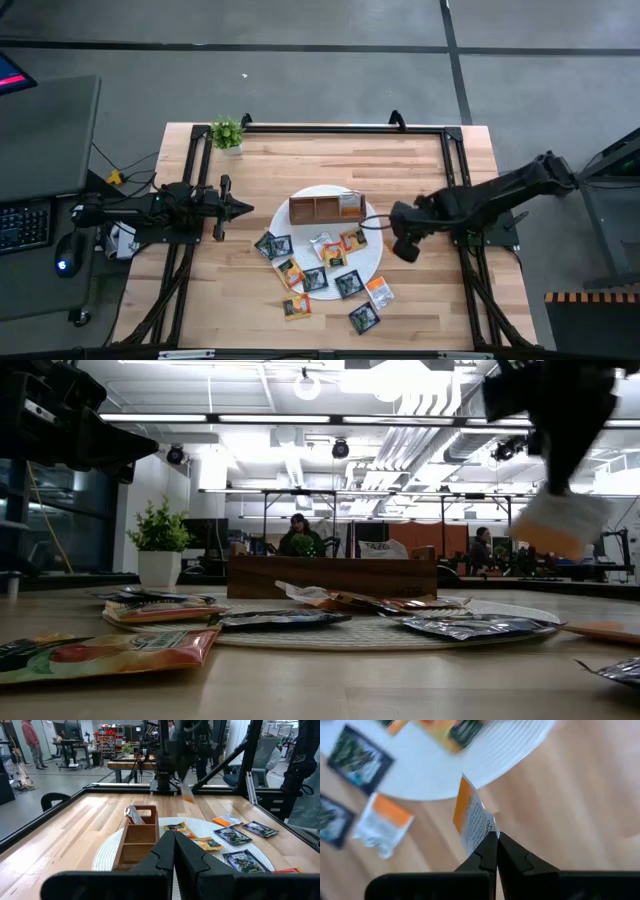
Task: Pick & Place Tea
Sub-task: Put the white tea bag into the right section of the wooden organizer
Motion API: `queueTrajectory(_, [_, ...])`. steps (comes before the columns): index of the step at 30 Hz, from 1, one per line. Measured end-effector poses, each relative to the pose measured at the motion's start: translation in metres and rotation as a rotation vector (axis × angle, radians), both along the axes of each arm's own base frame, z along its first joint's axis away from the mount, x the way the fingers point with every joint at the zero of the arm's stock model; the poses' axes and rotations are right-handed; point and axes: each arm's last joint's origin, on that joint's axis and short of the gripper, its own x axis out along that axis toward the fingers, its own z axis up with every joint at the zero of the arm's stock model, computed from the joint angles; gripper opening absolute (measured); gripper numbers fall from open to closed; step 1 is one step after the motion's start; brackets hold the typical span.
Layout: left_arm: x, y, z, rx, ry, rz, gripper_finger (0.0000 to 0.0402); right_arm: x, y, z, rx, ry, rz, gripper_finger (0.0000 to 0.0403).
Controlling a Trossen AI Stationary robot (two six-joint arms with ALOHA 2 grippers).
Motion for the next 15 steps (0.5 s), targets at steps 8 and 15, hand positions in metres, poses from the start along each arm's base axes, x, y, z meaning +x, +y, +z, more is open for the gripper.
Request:
queueTrajectory(8, [0.0,0.0,0.0,0.0,-0.001,0.0,0.0001,0.03,-0.024,0.032,-0.249,0.115,0.271,0.0])
queueTrajectory(15, [0.0,0.0,0.0,0.0,0.0,0.0,0.0001,0.074,-0.041,0.037,-0.416,0.202,0.491,0.0])
